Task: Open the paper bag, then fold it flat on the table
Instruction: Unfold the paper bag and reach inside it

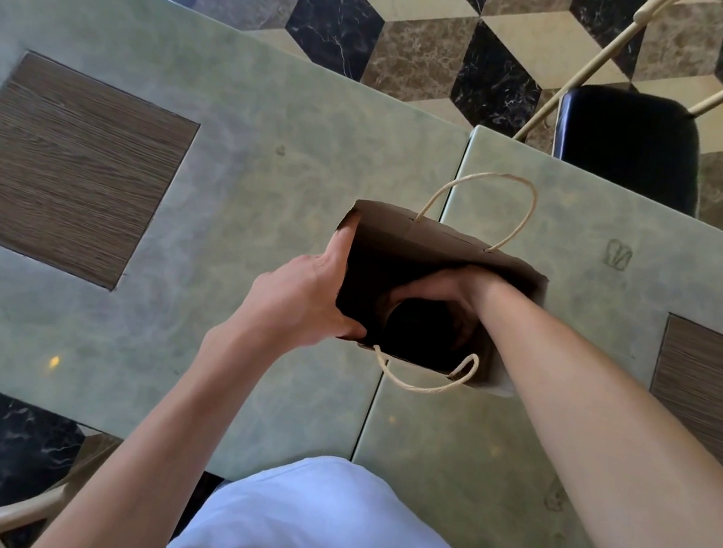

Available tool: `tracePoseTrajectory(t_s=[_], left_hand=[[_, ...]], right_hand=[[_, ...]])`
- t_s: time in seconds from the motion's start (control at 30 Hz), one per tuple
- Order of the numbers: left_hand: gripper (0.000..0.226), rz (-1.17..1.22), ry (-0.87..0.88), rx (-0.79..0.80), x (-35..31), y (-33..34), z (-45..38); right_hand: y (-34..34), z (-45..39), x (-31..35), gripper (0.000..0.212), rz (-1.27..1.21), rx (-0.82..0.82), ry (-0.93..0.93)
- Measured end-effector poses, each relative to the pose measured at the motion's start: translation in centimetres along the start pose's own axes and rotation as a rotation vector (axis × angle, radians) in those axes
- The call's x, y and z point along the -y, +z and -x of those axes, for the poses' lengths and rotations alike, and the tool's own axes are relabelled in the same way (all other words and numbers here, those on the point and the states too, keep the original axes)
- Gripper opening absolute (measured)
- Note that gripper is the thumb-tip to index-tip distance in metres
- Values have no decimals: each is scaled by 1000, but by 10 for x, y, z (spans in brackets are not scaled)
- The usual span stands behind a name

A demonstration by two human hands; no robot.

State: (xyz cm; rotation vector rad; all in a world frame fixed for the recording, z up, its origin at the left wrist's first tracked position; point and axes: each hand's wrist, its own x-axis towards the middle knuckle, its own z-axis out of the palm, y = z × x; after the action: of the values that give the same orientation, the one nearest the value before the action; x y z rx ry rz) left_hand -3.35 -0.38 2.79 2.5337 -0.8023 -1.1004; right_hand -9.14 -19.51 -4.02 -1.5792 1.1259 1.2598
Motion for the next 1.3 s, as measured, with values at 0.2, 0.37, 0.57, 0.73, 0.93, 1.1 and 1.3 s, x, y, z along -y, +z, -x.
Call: tracePoseTrajectory(t_s=[0.2,0.37,0.57,0.73,0.93,1.1,1.3], left_hand=[[117,-15,-9,-3,2,5,2],[117,-27,-11,2,2,7,2],[114,-53,-6,7,-3,6,5],[113,-68,-6,-1,-6,6,5],[113,-97,-11,11,-9,6,3],[114,-108,-18,14,-7,7,4],[115,-113,-11,8,-9,6,5]], right_hand=[[-3,-5,4,51,-58,37,95],[-3,-4,3,63,-197,14,92],[0,-5,5,56,-182,49,127],[-1,4,5,42,-171,58,63],[0,18,2,44,-194,9,22],[2,41,1,41,-99,-129,-28],[-12,83,-21,26,15,-230,-94]])
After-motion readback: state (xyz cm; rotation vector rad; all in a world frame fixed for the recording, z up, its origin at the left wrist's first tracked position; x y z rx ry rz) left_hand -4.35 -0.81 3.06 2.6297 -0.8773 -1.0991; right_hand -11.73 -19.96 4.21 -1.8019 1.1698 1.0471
